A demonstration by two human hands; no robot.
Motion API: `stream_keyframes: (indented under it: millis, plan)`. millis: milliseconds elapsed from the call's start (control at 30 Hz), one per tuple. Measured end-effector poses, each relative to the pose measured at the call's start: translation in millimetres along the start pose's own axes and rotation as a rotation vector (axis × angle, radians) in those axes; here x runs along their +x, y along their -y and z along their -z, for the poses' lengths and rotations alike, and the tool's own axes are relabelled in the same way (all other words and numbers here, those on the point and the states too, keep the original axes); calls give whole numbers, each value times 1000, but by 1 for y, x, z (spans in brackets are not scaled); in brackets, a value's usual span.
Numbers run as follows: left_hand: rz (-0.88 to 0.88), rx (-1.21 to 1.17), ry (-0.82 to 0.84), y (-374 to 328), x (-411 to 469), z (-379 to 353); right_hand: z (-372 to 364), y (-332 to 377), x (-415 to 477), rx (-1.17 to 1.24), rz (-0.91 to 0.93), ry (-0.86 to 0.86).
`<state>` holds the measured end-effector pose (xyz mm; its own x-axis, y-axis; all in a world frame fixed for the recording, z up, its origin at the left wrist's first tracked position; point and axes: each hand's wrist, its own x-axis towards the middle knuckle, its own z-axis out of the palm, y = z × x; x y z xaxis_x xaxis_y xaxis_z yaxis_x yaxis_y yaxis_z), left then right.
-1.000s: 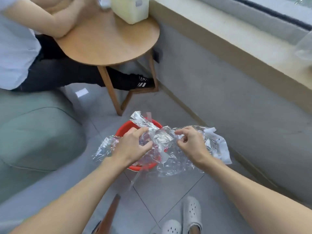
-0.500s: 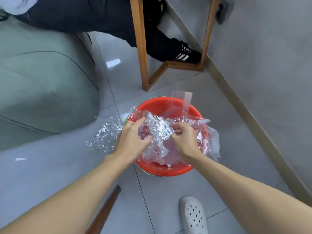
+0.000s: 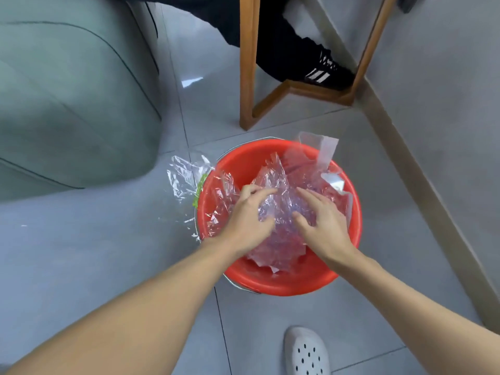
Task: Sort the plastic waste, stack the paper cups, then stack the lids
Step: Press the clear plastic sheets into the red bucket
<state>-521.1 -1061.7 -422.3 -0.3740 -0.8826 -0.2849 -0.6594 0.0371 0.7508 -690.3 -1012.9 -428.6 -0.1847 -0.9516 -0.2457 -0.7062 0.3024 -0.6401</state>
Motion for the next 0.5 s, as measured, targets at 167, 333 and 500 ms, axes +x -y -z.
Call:
stream_keyframes:
  millis: [167,333,500]
  plan:
    - [-147,221,-156,7,-7,7,-9,-14,17,-25,-49,61]
    - [-33,210,-368,16,-18,15,-21,-15,19,54,-92,102]
    - [177,-73,-152,19,-9,-8,-18,-11,18,51,-74,120]
